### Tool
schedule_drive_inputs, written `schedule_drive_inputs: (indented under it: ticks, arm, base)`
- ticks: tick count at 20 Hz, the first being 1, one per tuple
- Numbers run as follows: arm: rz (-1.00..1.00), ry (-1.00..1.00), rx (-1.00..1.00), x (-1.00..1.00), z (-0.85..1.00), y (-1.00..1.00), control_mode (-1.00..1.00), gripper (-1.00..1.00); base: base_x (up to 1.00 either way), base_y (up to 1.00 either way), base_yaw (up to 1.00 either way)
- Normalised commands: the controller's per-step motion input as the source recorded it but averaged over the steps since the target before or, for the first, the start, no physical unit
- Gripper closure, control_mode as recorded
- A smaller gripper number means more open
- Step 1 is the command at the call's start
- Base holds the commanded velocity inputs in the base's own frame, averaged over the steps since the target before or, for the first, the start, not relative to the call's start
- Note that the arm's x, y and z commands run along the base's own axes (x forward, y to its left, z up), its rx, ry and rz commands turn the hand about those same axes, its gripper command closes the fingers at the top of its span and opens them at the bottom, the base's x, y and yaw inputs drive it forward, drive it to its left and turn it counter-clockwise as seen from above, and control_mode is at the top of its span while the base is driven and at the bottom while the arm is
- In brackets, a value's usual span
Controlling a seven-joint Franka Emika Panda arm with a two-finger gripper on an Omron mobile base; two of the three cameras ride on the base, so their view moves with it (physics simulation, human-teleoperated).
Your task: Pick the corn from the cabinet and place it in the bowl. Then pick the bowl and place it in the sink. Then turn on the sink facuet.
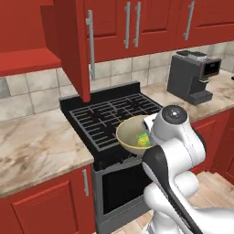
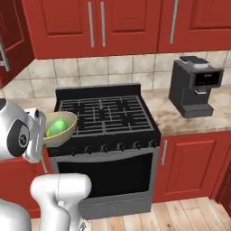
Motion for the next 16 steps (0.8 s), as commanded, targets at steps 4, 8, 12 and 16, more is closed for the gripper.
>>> schedule_drive_inputs:
  ticks: [4,8,12,16]
  arm:
    - [0.0,0.0,0.0,0.0,0.0,0.0,1.0,1.0]
    - [0.0,0.0,0.0,0.0,0.0,0.0,1.0,1.0]
    - [0.0,0.0,0.0,0.0,0.0,0.0,1.0,1.0]
    - [0.0,0.0,0.0,0.0,0.0,0.0,1.0,1.0]
  base:
    - [-0.22,-0.35,-0.46]
    - [-0.13,-0.38,-0.47]
    - [-0.09,-0.43,-0.46]
    - [-0.03,-0.42,-0.44]
